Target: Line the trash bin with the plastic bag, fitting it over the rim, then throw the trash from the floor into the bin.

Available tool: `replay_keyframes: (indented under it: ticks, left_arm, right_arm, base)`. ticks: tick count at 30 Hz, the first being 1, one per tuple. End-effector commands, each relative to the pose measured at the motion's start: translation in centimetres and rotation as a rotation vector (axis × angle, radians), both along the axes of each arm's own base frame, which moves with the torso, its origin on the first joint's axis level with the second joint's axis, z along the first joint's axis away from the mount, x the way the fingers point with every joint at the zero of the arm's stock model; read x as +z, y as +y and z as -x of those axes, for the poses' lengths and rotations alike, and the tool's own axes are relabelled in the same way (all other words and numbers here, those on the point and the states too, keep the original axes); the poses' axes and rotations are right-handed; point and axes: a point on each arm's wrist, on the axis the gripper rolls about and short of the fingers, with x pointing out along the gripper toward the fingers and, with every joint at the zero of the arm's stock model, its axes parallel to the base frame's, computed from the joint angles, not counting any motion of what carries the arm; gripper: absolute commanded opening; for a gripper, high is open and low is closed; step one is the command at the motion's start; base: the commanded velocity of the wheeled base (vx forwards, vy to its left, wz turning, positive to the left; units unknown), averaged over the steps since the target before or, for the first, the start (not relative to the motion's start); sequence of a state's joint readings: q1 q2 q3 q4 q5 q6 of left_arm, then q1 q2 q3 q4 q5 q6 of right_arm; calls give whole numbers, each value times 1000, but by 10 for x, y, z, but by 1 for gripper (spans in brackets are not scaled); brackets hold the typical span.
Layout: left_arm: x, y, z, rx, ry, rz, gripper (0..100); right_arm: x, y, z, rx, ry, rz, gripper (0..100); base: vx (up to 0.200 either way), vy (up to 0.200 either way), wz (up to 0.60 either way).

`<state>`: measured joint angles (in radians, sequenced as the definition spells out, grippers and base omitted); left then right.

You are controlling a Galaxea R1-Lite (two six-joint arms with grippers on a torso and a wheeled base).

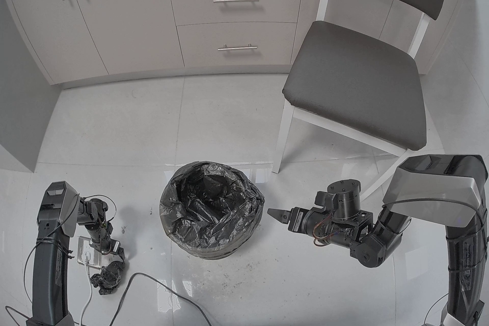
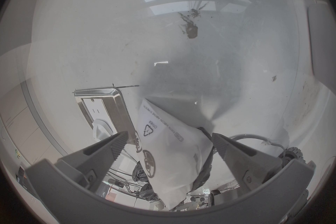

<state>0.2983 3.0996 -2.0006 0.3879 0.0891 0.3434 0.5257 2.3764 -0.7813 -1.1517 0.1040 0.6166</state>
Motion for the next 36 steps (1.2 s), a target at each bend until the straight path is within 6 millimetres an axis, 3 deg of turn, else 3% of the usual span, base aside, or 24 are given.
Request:
replay_keyframes:
  ticks: [1, 16, 22, 26, 29, 36]
  left_arm:
    - [0, -3, 1, -6, 12, 6, 0]
    - [-1, -13, 5, -23, 75, 26, 0]
    - [-1, -22, 4, 76, 74, 67, 0]
    - [0, -36, 11, 211, 154, 142, 0]
    - [5, -50, 31, 323, 362, 303, 0]
    - [13, -59, 44, 437, 523, 405, 0]
  right_arm:
    - [0, 0, 0, -1, 0, 0, 100]
    - [2, 0, -2, -4, -7, -5, 100]
    - [1, 0, -2, -4, -5, -4, 100]
    - [1, 0, -2, -4, -6, -5, 100]
    - [0, 0, -2, -4, -3, -3, 100]
    - [0, 0, -2, -4, -3, -3, 100]
  base:
    - [0, 0, 0]
    - [0, 0, 0]
    - [0, 0, 0]
    - [0, 0, 0]
    - [0, 0, 0]
    - [0, 0, 0]
